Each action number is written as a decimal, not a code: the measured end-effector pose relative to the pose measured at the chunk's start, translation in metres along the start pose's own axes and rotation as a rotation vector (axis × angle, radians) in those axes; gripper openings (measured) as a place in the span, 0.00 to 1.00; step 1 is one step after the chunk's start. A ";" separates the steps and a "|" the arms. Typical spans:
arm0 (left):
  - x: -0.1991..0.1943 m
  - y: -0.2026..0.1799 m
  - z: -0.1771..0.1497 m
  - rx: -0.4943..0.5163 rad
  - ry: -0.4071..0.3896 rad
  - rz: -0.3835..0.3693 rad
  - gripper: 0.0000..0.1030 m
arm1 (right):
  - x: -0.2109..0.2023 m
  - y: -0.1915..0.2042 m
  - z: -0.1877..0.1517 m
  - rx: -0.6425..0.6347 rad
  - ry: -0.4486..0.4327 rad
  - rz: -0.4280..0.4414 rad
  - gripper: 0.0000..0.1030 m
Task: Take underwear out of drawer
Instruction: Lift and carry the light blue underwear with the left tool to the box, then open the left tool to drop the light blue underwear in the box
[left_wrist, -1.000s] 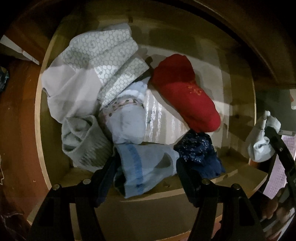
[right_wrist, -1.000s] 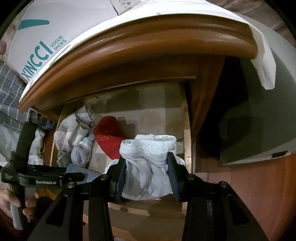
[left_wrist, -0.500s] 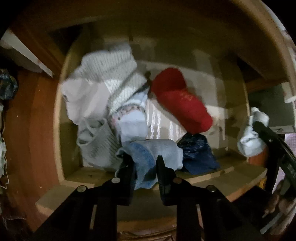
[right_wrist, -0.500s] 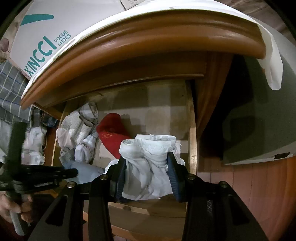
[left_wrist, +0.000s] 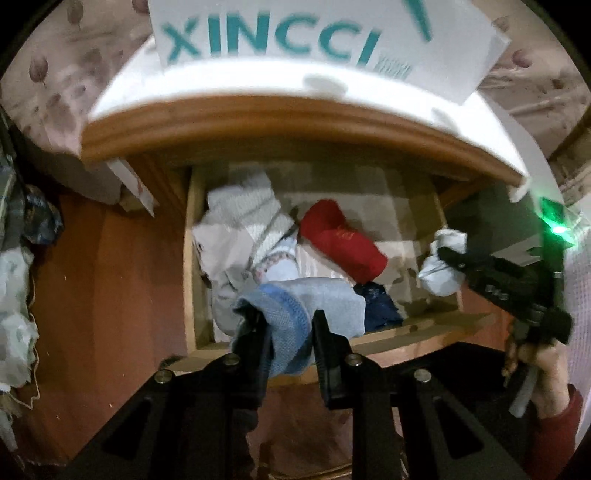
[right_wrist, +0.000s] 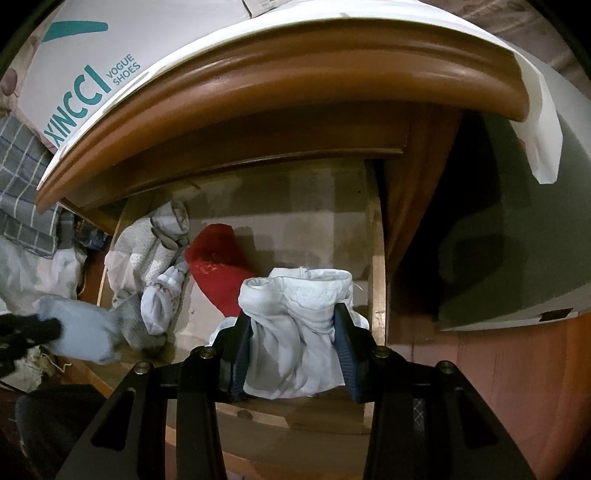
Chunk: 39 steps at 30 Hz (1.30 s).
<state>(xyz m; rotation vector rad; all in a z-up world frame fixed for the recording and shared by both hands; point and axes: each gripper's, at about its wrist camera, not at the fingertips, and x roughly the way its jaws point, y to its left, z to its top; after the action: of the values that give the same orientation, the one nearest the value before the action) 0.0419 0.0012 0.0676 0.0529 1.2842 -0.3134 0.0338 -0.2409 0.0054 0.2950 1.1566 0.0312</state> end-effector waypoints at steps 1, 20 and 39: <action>-0.011 -0.001 0.001 0.010 -0.023 0.003 0.20 | 0.000 0.000 0.000 0.000 -0.001 0.000 0.37; -0.187 0.006 0.120 0.067 -0.455 0.160 0.20 | -0.009 0.000 -0.003 -0.009 -0.057 -0.035 0.37; -0.120 0.006 0.238 0.006 -0.388 0.227 0.20 | -0.018 -0.004 0.001 0.014 -0.106 -0.063 0.37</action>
<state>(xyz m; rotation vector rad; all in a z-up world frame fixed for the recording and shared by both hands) 0.2363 -0.0198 0.2494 0.1348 0.8819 -0.1234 0.0267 -0.2476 0.0205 0.2697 1.0606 -0.0473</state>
